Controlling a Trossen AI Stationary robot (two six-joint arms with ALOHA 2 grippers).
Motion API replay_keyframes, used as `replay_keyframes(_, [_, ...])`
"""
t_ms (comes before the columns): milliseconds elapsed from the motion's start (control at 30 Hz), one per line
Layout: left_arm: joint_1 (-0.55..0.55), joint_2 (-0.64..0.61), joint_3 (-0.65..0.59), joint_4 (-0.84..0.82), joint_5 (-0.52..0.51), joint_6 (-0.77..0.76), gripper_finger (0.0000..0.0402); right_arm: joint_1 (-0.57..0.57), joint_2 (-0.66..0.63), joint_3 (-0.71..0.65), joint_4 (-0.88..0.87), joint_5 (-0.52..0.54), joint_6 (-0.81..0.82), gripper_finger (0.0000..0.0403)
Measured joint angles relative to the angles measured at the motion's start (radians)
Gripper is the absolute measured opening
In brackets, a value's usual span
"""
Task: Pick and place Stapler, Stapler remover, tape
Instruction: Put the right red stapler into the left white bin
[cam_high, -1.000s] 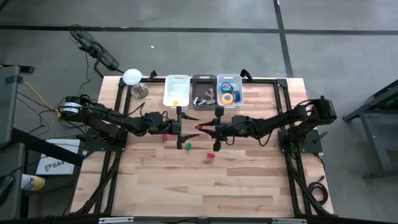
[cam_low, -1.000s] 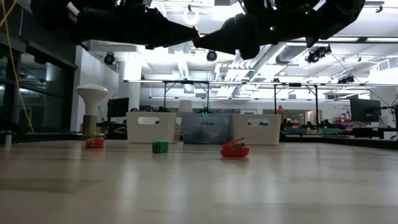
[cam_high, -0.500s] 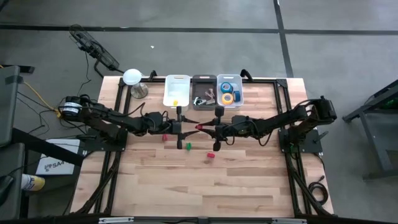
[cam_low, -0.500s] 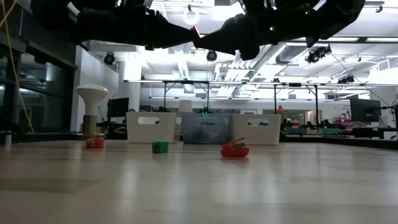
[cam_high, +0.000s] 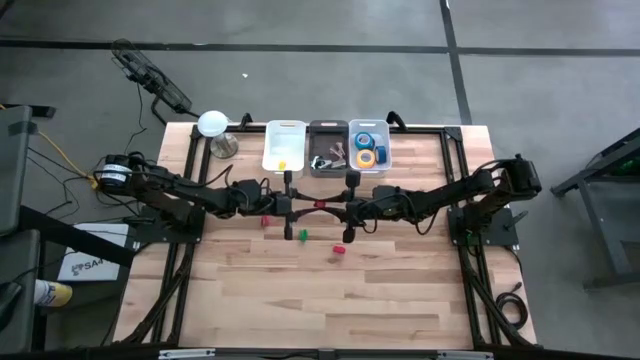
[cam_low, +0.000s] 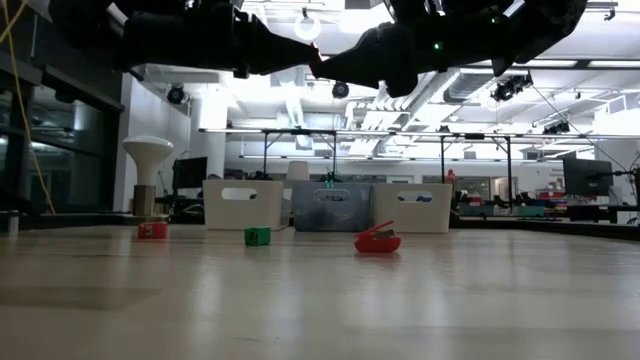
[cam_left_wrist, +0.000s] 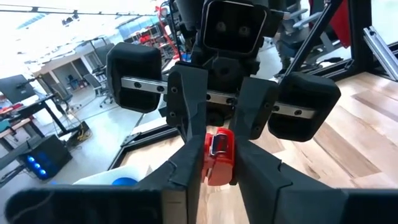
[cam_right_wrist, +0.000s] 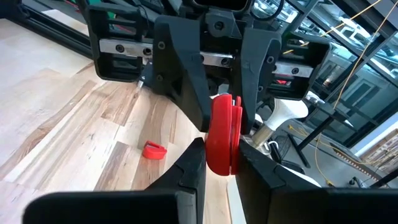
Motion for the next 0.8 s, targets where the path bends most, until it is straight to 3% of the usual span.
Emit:
replay_keyframes(200, [0.000, 0.000, 0.000, -0.001, 0.003, 0.002, 0.0066, 0.000, 0.000, 0.000, -0.002, -0.004, 0.000, 0.0057])
replay_keyframes(800, [0.000, 0.000, 0.000, -0.001, 0.017, 0.003, 0.0061, 0.000, 0.000, 0.000, 0.003, -0.001, 0.000, 0.0061])
